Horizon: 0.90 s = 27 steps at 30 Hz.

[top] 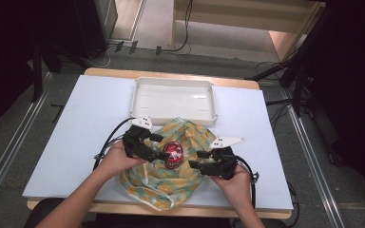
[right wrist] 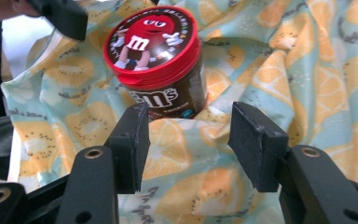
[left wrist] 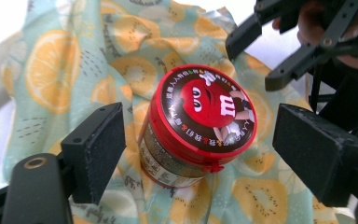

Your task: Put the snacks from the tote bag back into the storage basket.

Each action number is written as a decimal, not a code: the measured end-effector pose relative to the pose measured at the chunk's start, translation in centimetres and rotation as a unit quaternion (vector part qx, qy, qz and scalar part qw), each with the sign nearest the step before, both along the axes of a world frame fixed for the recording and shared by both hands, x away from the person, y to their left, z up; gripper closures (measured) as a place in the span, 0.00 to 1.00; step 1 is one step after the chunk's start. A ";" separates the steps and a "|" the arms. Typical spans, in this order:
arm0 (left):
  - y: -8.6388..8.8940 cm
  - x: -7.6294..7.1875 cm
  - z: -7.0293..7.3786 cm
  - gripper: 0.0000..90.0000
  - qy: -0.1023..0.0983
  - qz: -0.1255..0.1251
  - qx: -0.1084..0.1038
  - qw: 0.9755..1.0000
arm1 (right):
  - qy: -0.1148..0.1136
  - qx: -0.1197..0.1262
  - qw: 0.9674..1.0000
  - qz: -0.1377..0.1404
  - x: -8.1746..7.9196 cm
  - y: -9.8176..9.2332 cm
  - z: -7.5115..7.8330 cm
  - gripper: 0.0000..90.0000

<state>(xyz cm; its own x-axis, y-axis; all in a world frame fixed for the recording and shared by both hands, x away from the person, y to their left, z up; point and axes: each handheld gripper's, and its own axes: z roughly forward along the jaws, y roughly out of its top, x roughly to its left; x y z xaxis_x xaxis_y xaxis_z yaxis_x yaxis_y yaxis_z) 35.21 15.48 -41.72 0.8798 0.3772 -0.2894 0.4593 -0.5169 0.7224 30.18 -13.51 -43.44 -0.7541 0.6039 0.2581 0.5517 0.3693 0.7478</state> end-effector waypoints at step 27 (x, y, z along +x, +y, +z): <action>-3.2 -0.1 -3.5 0.17 -0.029 -0.037 0.058 0.997 | 0.008 0.006 1.000 -0.027 -0.2 -0.9 -0.3 0.57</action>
